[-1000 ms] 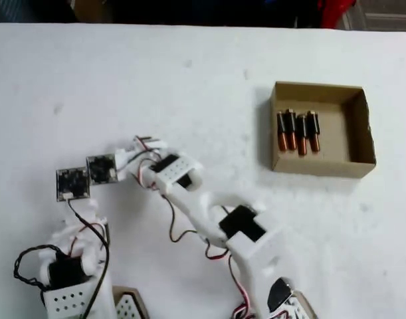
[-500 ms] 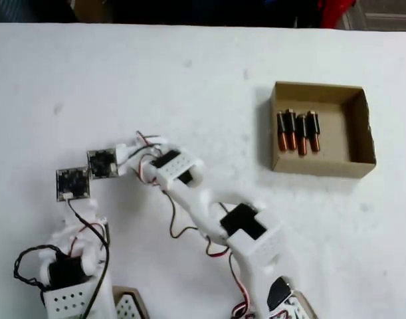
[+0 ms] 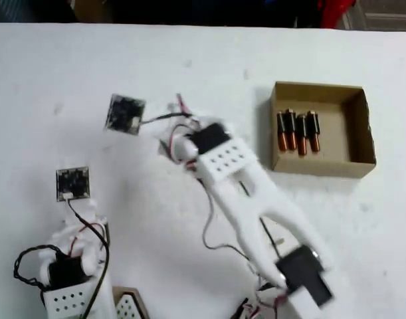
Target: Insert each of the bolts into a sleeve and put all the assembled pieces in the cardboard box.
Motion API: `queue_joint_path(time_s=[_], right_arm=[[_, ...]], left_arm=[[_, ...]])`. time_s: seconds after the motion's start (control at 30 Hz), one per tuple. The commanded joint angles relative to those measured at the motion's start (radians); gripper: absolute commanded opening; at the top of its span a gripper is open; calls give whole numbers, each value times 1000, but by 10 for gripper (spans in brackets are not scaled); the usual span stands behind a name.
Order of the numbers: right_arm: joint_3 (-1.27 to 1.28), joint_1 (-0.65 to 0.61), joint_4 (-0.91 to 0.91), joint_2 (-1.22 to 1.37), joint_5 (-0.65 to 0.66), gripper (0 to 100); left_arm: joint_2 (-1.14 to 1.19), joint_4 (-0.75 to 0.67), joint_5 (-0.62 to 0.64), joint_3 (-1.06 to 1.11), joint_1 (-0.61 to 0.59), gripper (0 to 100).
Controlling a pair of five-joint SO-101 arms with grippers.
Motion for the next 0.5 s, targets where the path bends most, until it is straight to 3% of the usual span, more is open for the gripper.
queue_joint_path(time_s=[0.0, 0.17, 0.47], right_arm=[[-11, 36, 104, -163, -86, 16], [-11, 87, 240, -286, -181, 16], [-11, 150, 458, -472, -295, 16]], left_arm=[[-8, 3, -9, -2, 15, 24], [-8, 5, -9, -2, 93, 23], [-8, 5, -9, -2, 94, 23]])
